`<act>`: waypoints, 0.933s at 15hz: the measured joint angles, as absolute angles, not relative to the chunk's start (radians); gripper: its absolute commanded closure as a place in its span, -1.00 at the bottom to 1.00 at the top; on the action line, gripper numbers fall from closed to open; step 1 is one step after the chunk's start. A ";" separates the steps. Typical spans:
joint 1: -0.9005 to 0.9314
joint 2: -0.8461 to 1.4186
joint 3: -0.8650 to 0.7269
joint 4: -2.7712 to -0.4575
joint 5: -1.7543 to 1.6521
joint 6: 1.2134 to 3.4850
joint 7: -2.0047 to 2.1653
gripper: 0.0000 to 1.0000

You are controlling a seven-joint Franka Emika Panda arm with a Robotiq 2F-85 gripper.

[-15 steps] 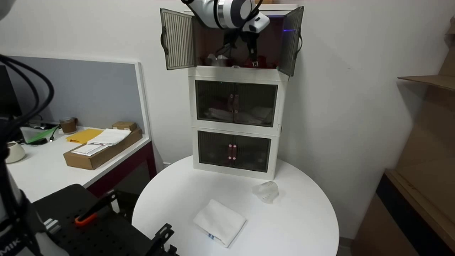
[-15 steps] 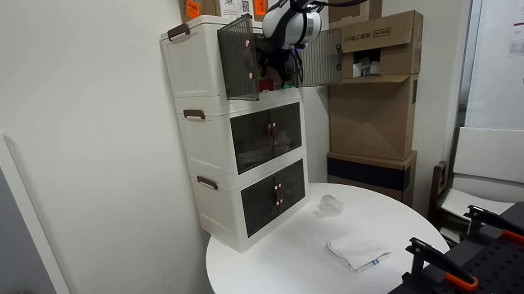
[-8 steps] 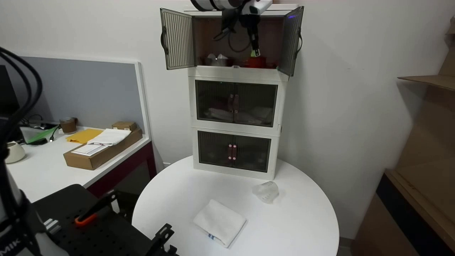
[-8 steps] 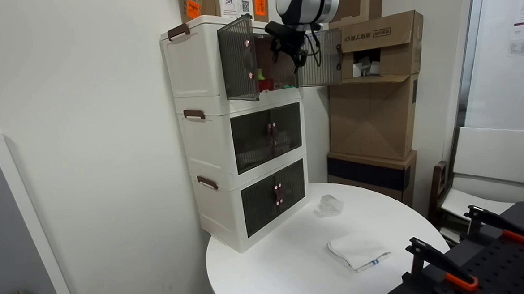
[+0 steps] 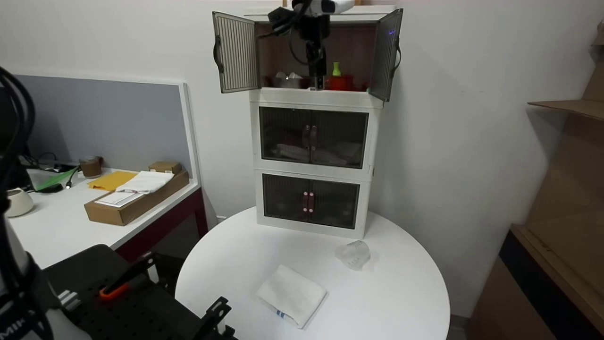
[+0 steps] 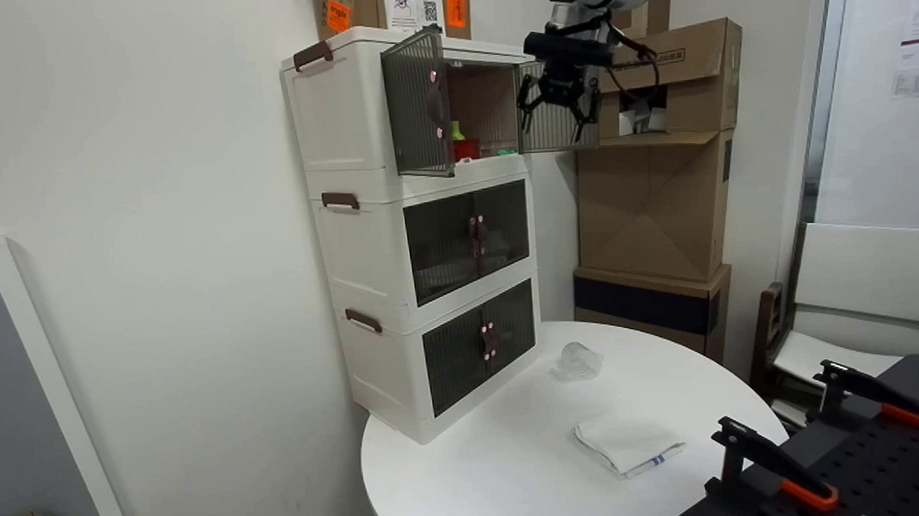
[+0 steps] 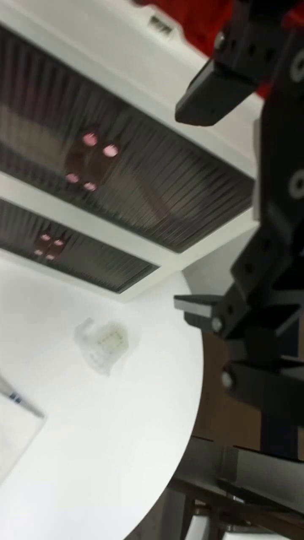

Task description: Put the orange cup in the top shelf

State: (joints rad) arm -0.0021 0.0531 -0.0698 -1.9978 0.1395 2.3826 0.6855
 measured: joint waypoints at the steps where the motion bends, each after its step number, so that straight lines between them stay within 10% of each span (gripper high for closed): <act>1: -0.002 0.030 -0.069 -2.053 0.144 2.366 0.642 -1.00; 14: 0.002 -0.290 0.021 -2.443 -0.117 2.155 0.276 -1.00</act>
State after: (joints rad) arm 0.0019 -0.2904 0.0215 -2.4433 -0.1175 2.1551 0.2763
